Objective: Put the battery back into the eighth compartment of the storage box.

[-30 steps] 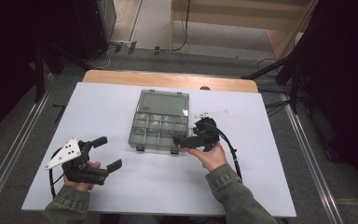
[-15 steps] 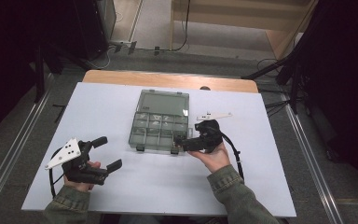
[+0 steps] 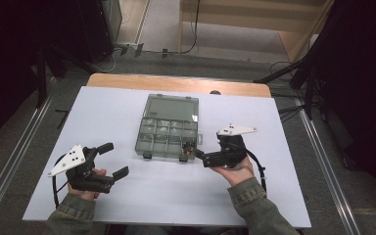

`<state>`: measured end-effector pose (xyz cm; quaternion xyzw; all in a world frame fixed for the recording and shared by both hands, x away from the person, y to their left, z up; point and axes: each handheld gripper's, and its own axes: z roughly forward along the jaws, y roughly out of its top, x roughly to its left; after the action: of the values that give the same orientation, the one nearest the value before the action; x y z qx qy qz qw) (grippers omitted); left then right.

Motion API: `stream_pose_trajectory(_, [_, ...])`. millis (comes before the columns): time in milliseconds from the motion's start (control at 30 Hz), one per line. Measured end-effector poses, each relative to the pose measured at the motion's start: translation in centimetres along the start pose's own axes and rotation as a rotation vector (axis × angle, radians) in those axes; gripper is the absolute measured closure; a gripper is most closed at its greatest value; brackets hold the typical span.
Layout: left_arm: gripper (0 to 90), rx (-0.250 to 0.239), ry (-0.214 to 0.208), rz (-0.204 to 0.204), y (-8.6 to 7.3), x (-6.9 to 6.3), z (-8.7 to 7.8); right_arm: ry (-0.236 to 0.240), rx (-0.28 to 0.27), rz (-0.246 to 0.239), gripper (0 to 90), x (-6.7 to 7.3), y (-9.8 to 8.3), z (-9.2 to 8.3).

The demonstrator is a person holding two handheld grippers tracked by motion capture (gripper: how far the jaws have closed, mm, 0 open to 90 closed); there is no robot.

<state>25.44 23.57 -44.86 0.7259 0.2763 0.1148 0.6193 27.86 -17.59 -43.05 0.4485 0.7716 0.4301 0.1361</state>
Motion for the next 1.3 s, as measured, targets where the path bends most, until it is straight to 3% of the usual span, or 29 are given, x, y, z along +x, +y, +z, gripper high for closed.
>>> stream_pose_trajectory(200, [0.0, 0.004, 0.004, 0.002, 0.0, 0.0, 0.1, -0.028, -0.024, 0.032, 0.0, -1.9, -2.2, -1.6])
stream_pose_trajectory(267, [0.0, 0.004, 0.005, 0.004, 0.0, 0.0, 0.1, -0.035, -0.05, 0.022, 0.0, -2.2, -3.0, -2.1])
stream_pose_trajectory(367, [0.0, 0.006, 0.007, 0.002, 0.0, 0.0, 0.1, -0.05, -0.043, 0.02, 0.0, -2.6, -3.8, -2.8])
stream_pose_trajectory(833, [0.0, 0.005, 0.012, 0.002, 0.0, 0.0, 0.1, -0.115, -0.151, 0.05, 0.0, -5.7, -7.5, -6.8])
stream_pose_trajectory(1000, [0.0, 0.009, 0.017, 0.003, -0.1, 0.0, 0.0, -0.097, -0.244, 0.059, 0.0, -6.3, -9.8, -8.7])
stream_pose_trajectory(1167, [0.0, 0.009, 0.022, 0.001, -0.1, 0.0, 0.0, -0.119, -0.355, 0.047, 0.0, -6.7, -12.3, -10.5])
stream_pose_trajectory(1300, [0.0, 0.011, 0.023, 0.0, -0.1, 0.0, 0.1, -0.141, -0.371, 0.003, 0.0, -6.5, -13.2, -11.2])
